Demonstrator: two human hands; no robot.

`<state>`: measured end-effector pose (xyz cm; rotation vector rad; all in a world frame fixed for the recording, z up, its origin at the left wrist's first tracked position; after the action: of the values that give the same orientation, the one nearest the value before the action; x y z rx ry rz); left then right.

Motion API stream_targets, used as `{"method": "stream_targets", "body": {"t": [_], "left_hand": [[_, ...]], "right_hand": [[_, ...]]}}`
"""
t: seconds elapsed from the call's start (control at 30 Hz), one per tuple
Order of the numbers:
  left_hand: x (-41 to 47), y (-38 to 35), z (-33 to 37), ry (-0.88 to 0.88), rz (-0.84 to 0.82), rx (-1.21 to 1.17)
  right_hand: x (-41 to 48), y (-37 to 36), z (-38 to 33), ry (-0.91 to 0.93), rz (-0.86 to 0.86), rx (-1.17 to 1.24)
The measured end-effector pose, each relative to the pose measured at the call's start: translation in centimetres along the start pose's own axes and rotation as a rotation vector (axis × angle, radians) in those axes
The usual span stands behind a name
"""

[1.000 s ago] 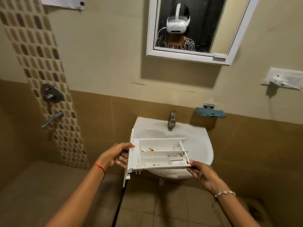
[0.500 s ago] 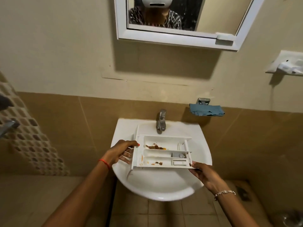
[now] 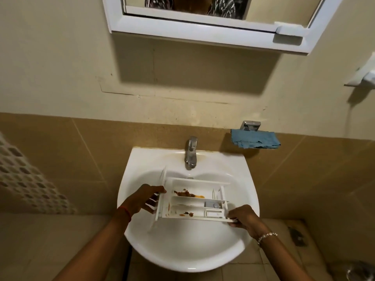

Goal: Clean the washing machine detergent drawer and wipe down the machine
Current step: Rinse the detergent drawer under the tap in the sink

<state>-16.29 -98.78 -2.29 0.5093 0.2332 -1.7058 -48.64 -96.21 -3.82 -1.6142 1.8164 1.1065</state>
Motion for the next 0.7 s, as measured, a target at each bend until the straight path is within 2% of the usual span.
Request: {"method": "stream_targets", "body": {"t": [0.23,0.7], "left_hand": [[1.7,-0.7,-0.7,0.033,0.038,-0.021],[3.3,-1.7,-0.4,0.081,0.06,0.007]], "right_hand": [[3.4,0.1,-1.4,0.035,0.037,-0.184],[6.7,0.2,-1.3,0.01,0.01,-0.372]]}}
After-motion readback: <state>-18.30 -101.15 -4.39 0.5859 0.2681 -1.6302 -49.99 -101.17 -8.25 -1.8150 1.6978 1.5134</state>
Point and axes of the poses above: each hand's wrist, its own x-axis towards the middle knuckle, its own y-axis out of the back of the hand, z = x × y, the point moved 5 cm from there along x, towards the middle knuckle, and after that the axes turned 12 degrees about -y, right-handed, at the moved point
